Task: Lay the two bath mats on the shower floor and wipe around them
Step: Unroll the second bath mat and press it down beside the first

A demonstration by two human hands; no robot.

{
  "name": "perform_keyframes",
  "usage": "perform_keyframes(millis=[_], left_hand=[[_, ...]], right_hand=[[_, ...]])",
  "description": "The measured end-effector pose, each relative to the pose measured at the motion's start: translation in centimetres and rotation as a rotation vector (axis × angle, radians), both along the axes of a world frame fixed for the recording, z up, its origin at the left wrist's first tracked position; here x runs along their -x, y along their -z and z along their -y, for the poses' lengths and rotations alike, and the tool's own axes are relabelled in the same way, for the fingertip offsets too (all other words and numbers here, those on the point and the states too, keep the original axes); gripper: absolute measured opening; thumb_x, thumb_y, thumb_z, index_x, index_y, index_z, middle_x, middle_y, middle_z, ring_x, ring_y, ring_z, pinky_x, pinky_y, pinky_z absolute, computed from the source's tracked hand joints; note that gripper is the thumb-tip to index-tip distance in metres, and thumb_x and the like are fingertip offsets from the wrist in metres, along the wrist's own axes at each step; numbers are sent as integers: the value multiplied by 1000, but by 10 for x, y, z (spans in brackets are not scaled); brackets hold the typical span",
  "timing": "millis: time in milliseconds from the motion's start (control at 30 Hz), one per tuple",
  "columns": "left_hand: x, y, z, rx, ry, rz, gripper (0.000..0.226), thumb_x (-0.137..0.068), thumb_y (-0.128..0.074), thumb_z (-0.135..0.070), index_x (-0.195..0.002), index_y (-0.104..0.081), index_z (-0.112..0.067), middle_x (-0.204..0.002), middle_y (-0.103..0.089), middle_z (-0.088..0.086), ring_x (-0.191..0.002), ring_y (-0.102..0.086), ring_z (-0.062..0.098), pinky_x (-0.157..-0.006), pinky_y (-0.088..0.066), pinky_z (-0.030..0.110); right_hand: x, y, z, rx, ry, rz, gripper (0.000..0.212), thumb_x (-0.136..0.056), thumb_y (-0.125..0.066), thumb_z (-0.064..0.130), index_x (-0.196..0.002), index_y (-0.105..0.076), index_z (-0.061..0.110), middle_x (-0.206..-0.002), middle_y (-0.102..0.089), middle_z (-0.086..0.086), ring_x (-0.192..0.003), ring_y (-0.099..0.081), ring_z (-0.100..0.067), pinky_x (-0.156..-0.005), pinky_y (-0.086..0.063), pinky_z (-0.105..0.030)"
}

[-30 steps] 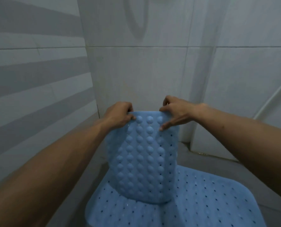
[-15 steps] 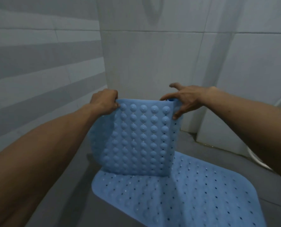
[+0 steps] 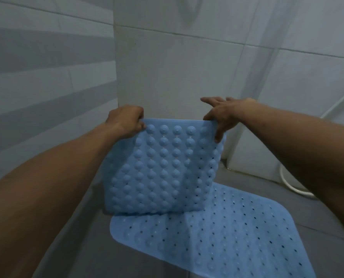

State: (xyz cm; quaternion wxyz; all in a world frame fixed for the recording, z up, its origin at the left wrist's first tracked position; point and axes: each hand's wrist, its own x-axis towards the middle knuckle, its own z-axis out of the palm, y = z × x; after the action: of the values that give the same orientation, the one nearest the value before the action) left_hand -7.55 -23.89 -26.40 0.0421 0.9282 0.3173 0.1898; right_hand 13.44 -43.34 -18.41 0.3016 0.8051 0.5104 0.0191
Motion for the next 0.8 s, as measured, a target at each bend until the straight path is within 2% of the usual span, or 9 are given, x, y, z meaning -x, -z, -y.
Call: perform_keyframes(millis=[67, 133, 200, 267, 367, 433, 500, 600, 800], left_hand=[[4, -3, 1, -8, 4, 62, 20, -86, -62, -34, -100, -61, -20, -111, -65, 14, -101, -60, 34, -78, -45, 36], [12, -7, 0, -17, -20, 107, 20, -86, -60, -31, -101, -61, -19, -113, -64, 15, -103, -60, 36, -79, -45, 37], [23, -10, -4, -8, -55, 129, 20, -87, -59, -29, -103, -61, -18, -114, -64, 16, -104, -60, 36, -79, -44, 37], [36, -10, -8, 17, -83, 147, 20, -88, -59, -30, -104, -62, -18, -115, -63, 15, -104, -59, 36, -78, -43, 37], [52, -7, -5, 22, -77, 146, 20, -89, -58, -30, -104, -62, -17, -115, -63, 14, -103, -59, 37, -75, -40, 35], [61, -8, 1, 27, -78, 141, 20, -89, -57, -28, -105, -61, -16, -114, -63, 15, -103, -59, 37, -74, -39, 35], [70, -15, 5, 21, -105, 140, 22, -88, -56, -23, -107, -61, -13, -115, -62, 17, -104, -59, 39, -76, -42, 37], [86, -26, 5, 12, -178, 178, 24, -88, -55, -19, -110, -60, -9, -116, -61, 20, -105, -58, 40, -81, -45, 40], [106, -49, -3, 32, -225, 267, 26, -95, -51, -23, -114, -57, -7, -118, -59, 23, -107, -57, 41, -81, -44, 40]], right_hand=[[5, -1, 5, -53, 17, -35, 75, -56, -77, 71, -124, -59, 45, -146, -46, -1, -127, -49, -24, -103, -44, -48], [12, 3, 12, -102, -1, 45, 78, -63, -62, 83, -129, -54, 42, -117, -66, -2, -102, -62, -26, -87, -50, -39], [16, 15, 20, -109, 10, 171, 93, -65, -42, 94, -144, -32, 47, -122, -64, -9, -105, -62, -31, -89, -46, -40], [19, 25, 30, -92, -2, 195, 102, -61, -40, 97, -149, -14, 52, -150, -40, -14, -133, -44, -33, -109, -33, -51], [26, 28, 42, -19, -70, 152, 99, -63, -68, 77, -148, -35, 39, -164, -5, 2, -151, -3, -21, -119, -3, -51], [36, 22, 49, 36, 7, 94, 83, -69, -78, 54, -142, -48, 28, -161, -23, 7, -150, -11, -15, -121, -6, -45], [47, 15, 57, -16, 83, 80, 57, -75, -75, 37, -129, -62, 27, -133, -57, 1, -134, -43, -20, -117, -28, -41], [63, 2, 74, -182, 80, 58, 23, -81, -68, 35, -101, -69, 24, -85, -65, 0, -86, -59, -25, -82, -53, -37], [82, -21, 107, -512, 139, 9, 33, -98, -41, 52, -117, -47, 26, -111, -65, -13, -88, -56, -31, -76, -42, -40]])
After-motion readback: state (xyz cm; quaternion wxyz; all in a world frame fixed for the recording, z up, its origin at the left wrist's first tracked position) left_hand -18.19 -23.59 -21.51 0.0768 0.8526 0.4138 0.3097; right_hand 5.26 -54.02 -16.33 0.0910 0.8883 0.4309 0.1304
